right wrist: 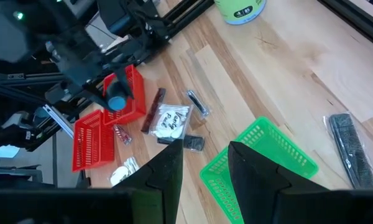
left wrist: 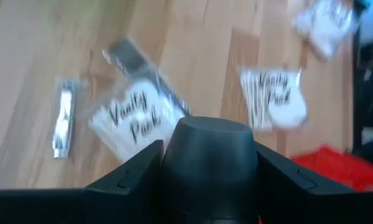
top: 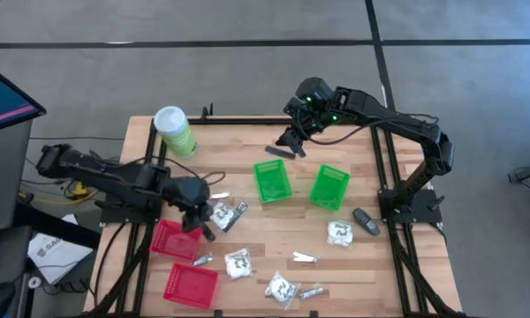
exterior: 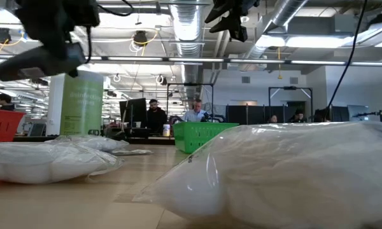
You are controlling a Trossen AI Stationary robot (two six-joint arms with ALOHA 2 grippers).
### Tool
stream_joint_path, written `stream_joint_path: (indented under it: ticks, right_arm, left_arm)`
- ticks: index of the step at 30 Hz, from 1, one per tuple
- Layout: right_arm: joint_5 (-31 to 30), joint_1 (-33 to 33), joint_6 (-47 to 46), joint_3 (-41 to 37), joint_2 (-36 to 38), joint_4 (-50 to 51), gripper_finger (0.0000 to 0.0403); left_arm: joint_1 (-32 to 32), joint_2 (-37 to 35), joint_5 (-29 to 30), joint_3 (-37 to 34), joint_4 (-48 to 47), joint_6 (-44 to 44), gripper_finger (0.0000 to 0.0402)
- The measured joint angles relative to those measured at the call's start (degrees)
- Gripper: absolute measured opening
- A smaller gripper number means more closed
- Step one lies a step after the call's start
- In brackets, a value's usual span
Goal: Pick & Place Travel size toiletries
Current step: Put the top black deodorant into the top red basket
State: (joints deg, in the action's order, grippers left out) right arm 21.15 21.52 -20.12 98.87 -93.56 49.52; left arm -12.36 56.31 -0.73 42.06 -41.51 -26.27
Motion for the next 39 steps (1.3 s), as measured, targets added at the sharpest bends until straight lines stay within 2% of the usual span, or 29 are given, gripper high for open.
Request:
stream_joint_path:
  ticks: [9,19,27,39]
  right_arm:
    - [0.0,0.0,0.2,0.0,0.0,0.0,0.012]
    - [0.0,0.0,0.2,0.0,0.0,-0.3,0.012]
    - [0.0,-0.1,0.2,0.0,0.0,-0.4,0.012]
    - [0.0,-0.2,0.2,0.0,0.0,-0.7,0.012]
  left_arm:
    - [-11.9,1.9,2.4,0.6,-8.3,-5.2,0.0193]
    - [-21.5,13.4,5.8,0.6,-8.7,-7.5,0.0193]
    - [-23.0,18.7,8.3,0.6,-7.6,-7.3,0.0193]
    - [-23.0,21.1,6.4,-1.4,-4.9,-7.3,0.0194]
